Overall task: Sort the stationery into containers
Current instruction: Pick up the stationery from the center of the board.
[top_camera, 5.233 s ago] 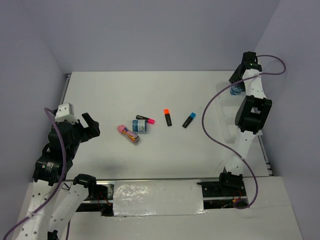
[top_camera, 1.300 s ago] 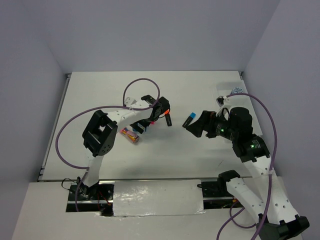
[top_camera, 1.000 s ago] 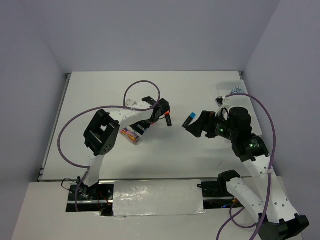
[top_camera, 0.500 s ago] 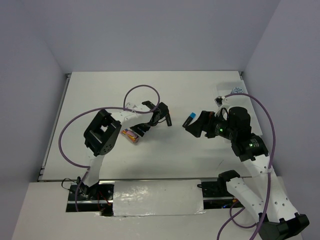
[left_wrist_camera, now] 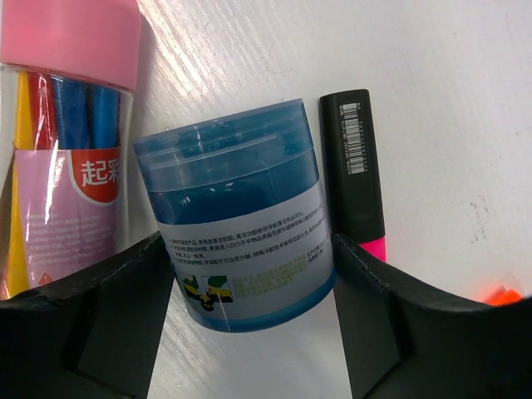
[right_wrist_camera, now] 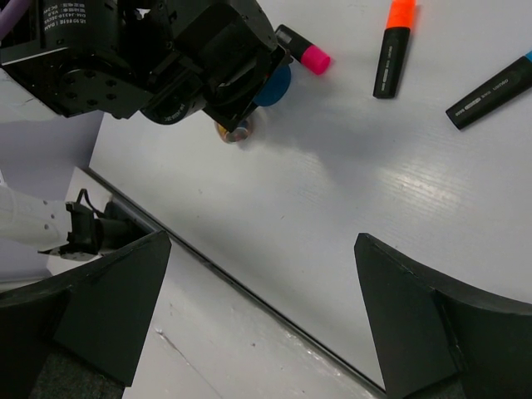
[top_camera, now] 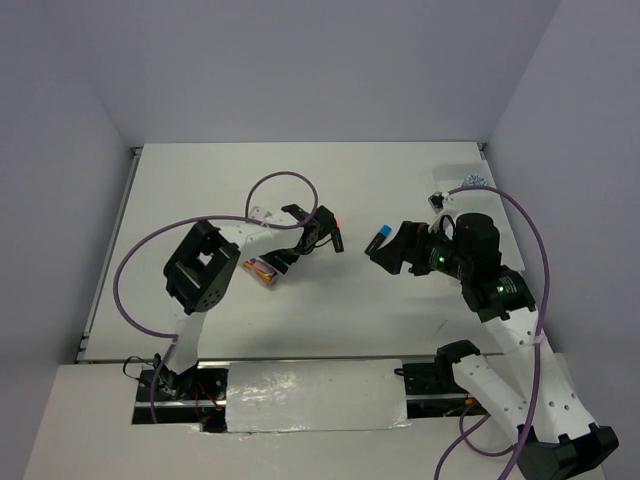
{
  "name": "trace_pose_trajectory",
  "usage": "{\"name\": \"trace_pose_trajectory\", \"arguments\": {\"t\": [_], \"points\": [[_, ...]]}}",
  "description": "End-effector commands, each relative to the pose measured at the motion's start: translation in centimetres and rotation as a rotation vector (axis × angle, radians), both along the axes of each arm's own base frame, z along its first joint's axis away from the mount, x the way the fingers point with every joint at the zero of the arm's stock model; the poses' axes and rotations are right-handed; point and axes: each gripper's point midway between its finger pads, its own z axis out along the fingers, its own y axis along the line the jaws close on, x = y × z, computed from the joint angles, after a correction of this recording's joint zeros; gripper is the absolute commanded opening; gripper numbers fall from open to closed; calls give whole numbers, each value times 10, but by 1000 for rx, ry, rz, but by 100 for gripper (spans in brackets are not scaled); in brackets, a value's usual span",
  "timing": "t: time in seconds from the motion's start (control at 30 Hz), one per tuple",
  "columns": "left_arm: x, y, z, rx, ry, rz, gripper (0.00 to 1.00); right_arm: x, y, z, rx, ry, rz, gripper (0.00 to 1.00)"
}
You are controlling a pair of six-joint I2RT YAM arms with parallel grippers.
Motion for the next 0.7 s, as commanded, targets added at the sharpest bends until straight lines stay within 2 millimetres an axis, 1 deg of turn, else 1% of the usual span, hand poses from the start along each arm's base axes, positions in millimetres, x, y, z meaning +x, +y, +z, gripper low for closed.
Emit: {"name": "trace_pose_trajectory", "arguments": {"t": [0.0,0.03,0.1,0.13,0.17,0.47,0.53,0.57,0.63,0.67], "points": [[7,-3,21,-89,-118,109,25,4,3,8,6,-50,9,100],[8,-3,23,-89,-127,107,24,5,3,7,5,-49,9,100],[10,-5,30,-99,-147,93,17,5,2,7,4,-48,8,100],[11,-4,33,-94,-157,86,16,5,2,7,3,-49,6,100],[13,-4,38,-91,-163,71,13,5,2,7,3,-49,5,100],[22,-8,78,-89,-257,-5,5,6,3,5,11,-42,0,100],[21,-6,81,-86,-262,-6,4,7,3,3,9,-38,-3,100],[21,-5,82,-78,-263,-15,0,7,3,3,9,-39,-1,100],[22,-7,89,-85,-280,-29,0,8,3,2,8,-41,-2,100],[22,-10,93,-71,-286,-64,0,9,2,2,5,-41,-7,100]]}}
